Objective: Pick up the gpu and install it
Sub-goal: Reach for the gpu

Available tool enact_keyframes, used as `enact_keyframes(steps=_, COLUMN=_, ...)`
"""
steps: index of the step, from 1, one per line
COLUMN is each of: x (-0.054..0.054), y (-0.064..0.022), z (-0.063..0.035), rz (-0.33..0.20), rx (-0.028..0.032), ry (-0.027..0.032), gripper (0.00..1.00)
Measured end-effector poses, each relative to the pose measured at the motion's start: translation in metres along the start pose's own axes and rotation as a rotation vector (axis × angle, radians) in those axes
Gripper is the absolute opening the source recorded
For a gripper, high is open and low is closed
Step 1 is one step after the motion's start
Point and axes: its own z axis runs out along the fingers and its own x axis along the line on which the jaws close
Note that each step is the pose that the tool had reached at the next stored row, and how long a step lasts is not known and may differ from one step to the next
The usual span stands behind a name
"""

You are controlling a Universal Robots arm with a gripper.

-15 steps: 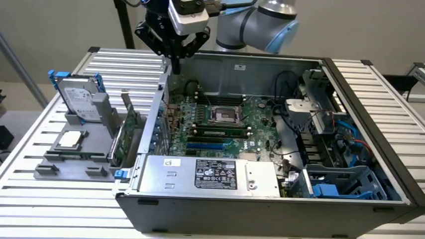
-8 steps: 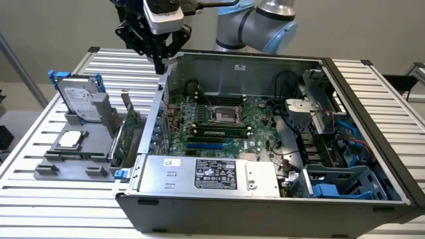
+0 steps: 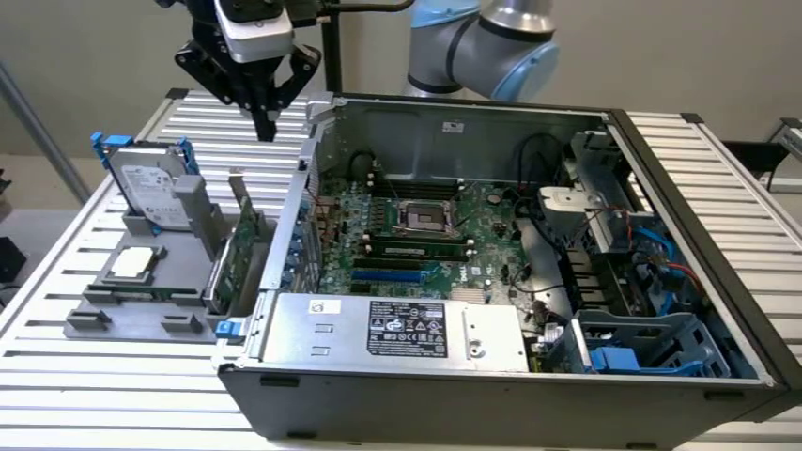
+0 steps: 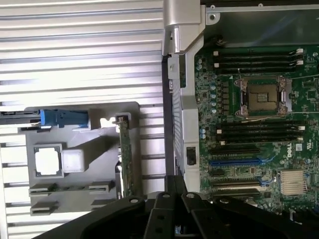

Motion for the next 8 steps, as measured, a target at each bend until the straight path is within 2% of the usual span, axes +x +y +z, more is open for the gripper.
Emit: enact_keyframes(steps=8, x=0.036, y=-0.0039, z=0.0004, rz=0.000, rx=0.0131, ry=-0.0009, gripper=0.11)
